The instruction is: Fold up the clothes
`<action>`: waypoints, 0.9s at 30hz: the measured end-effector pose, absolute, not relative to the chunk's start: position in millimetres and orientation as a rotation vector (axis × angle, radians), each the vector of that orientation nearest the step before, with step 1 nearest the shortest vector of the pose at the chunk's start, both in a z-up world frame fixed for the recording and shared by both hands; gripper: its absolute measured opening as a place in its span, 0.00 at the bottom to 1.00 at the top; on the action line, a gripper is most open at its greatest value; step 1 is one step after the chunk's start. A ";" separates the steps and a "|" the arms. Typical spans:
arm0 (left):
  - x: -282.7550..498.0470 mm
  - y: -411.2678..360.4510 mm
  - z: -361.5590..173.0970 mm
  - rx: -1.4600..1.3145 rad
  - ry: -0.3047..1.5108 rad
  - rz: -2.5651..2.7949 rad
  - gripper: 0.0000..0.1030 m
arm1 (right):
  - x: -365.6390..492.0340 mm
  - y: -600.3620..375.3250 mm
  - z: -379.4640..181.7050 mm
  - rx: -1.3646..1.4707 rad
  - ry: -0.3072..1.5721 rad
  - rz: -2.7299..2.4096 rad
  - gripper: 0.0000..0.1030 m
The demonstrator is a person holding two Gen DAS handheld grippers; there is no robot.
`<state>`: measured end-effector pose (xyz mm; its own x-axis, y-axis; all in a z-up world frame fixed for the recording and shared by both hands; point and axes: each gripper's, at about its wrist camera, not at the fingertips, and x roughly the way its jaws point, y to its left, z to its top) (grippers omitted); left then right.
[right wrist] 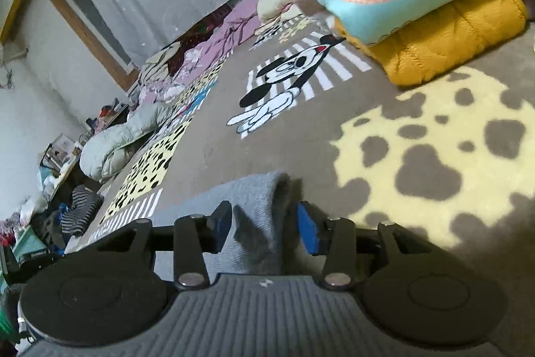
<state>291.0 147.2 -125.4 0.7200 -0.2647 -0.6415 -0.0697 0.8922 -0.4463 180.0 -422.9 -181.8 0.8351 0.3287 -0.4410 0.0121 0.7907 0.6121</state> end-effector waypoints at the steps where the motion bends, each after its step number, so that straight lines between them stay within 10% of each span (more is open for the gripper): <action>1: 289.2 145.5 -121.0 -0.467 0.726 -0.120 0.08 | 179.9 -420.7 -181.0 0.628 0.563 0.187 0.35; 6: 292.3 139.6 -120.2 -0.399 0.687 -0.047 0.09 | 172.2 -416.6 -169.4 0.554 0.481 0.173 0.25; 11: 294.2 136.0 -121.1 -0.313 0.784 0.022 0.39 | 181.5 -413.7 -176.2 0.517 0.547 0.126 0.26; 27: 127.6 155.0 -96.5 -0.412 0.748 0.031 0.47 | 126.8 -380.8 -136.6 0.287 0.424 0.225 0.46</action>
<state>127.6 155.0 -96.5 0.7367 -0.1173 -0.6660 -0.1728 0.9195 -0.3531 126.8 -380.8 -136.6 0.8879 0.2722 -0.3708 -0.1539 0.9354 0.3183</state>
